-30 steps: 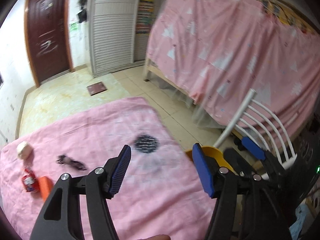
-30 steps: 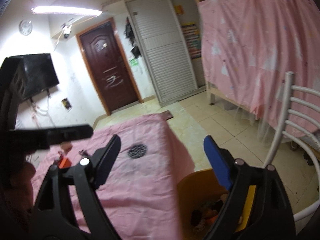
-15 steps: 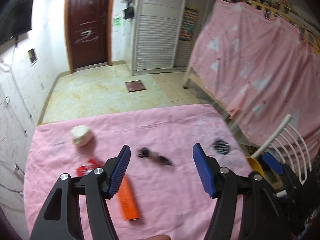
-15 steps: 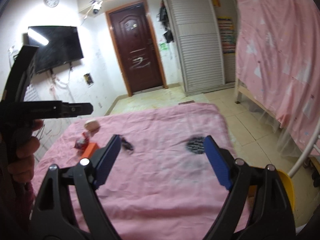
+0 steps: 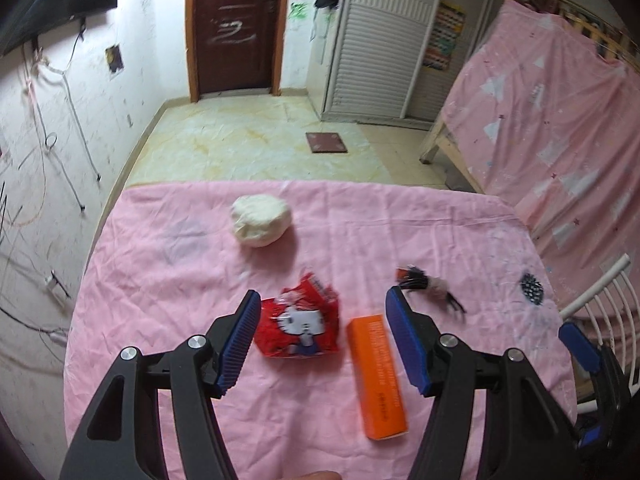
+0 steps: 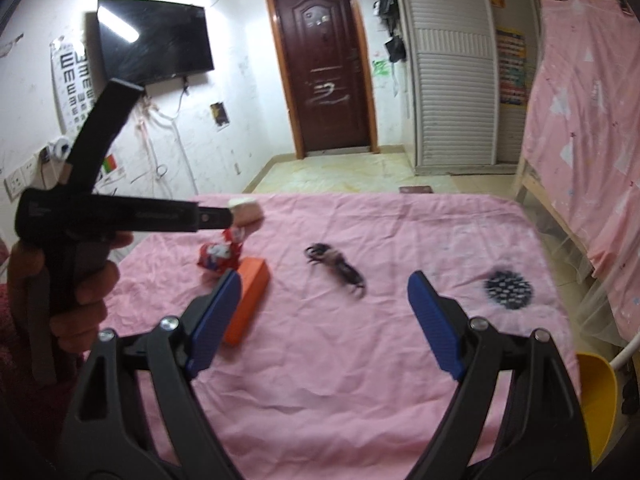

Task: Collect trash
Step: 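Grasp the red Hello Kitty packet with the left tool while the right tool grasps the orange box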

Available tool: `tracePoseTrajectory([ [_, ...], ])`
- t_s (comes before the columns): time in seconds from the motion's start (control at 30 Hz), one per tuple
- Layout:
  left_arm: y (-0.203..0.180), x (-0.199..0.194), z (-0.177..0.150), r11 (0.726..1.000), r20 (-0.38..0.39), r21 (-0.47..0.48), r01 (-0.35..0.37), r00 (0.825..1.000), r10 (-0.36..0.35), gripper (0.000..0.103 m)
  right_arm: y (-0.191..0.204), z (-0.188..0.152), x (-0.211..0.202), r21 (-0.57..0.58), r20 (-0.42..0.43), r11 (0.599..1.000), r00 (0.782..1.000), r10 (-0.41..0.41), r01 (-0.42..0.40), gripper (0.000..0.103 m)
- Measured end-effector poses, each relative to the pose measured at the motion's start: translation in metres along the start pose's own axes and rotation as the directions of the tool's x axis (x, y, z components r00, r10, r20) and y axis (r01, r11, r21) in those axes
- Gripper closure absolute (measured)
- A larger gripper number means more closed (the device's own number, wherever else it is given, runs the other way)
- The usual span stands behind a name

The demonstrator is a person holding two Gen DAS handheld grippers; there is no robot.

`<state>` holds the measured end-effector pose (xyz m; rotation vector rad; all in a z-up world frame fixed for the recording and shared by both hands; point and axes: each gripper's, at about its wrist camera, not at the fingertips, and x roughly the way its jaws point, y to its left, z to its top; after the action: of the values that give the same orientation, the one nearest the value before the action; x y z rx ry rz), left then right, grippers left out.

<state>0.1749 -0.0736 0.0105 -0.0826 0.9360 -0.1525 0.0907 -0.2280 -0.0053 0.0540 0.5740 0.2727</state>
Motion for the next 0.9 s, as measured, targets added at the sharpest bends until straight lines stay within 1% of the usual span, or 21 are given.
tracePoseTrajectory([
  [0.03,0.003,0.004,0.000,1.000,-0.009,-0.009,0.000,1.000,0.000,0.045,0.004,0.000,0.003,-0.007,-0.009,1.000,1.000,0.004,-0.004,0.017],
  [0.23,0.012,0.029,-0.001,0.999,-0.056,-0.043,0.006,0.998,-0.008,0.045,0.027,-0.004,0.022,-0.052,-0.060,0.998,0.998,0.030,-0.033,0.017],
  [0.47,0.017,0.053,-0.002,0.999,-0.106,-0.051,0.008,0.994,-0.013,0.046,0.049,-0.007,0.045,-0.095,-0.116,0.993,0.992,0.052,-0.063,0.017],
  [0.5,0.018,0.055,-0.002,0.999,-0.111,-0.052,0.010,0.994,-0.016,0.048,0.052,-0.007,0.049,-0.099,-0.123,0.993,0.991,0.057,-0.069,0.017],
  [0.57,0.021,0.060,-0.004,0.998,-0.125,-0.055,0.007,0.992,-0.014,0.065,0.056,-0.006,0.056,-0.105,-0.136,0.991,0.989,0.064,-0.079,0.017],
  [0.63,0.022,0.062,-0.005,0.999,-0.122,-0.053,0.002,0.992,-0.009,0.070,0.060,-0.006,0.062,-0.111,-0.150,0.990,0.986,0.068,-0.085,0.017],
  [0.77,0.025,0.059,-0.005,0.998,-0.106,-0.058,0.005,0.994,-0.011,0.076,0.067,-0.005,0.074,-0.123,-0.185,0.987,0.980,0.078,-0.102,0.017],
  [0.9,0.033,0.052,-0.002,0.996,-0.081,-0.084,0.008,0.997,-0.014,0.077,0.072,-0.003,0.085,-0.138,-0.221,0.986,0.973,0.065,-0.097,0.017],
])
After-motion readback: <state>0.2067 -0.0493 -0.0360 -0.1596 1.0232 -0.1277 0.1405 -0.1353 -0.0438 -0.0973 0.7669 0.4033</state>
